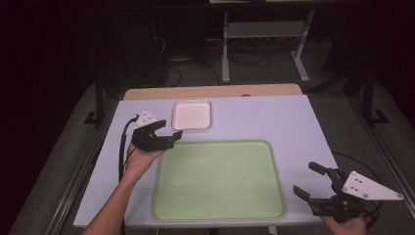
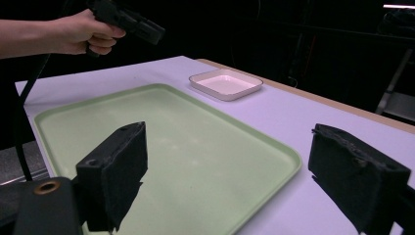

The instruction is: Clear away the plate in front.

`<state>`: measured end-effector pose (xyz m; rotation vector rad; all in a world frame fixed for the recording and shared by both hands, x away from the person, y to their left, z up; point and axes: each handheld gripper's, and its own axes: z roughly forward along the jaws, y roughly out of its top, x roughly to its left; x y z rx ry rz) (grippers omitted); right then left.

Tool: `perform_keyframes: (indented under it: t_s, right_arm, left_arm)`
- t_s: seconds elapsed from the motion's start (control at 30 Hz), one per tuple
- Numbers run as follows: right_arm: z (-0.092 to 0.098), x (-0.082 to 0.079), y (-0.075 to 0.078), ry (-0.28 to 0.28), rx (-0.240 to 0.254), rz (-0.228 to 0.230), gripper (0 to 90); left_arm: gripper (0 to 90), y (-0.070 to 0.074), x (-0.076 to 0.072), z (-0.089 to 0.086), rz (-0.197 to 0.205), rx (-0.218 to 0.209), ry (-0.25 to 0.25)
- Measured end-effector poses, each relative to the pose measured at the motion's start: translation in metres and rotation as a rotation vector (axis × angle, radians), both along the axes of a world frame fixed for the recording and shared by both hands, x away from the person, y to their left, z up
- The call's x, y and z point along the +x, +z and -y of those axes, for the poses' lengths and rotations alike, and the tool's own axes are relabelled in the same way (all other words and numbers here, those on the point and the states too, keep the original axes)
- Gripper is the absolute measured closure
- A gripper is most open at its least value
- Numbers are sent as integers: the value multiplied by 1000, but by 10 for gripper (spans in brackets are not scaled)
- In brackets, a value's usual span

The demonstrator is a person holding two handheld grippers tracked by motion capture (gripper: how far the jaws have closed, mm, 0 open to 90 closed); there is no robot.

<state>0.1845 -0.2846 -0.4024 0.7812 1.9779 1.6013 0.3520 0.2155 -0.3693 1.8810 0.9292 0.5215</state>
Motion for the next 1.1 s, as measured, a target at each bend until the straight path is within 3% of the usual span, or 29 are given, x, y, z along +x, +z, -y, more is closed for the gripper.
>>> perform_keyframes:
  t_s: [0.3,0.43,0.63,0.8,1.0,1.1]
  right_arm:
    - [2,-1,1,-1,2,5,138]
    - [2,-1,1,-1,-1,6,138]
    - [2,-1,2,-1,4,12,138]
    - [0,-1,3,10,16,12,138]
    - [-1,0,2,10,6,7,137]
    - [1,0,2,8,10,7,138]
  left_arm:
    - [234,1,32,2,-24,18,26]
    - [234,-1,50,5,-36,57,39]
    - [243,-5,80,7,-88,69,78]
    - [248,-11,102,5,-147,10,119]
    - [267,-17,122,9,-167,59,140]
    - [278,-24,132,9,-196,59,169]
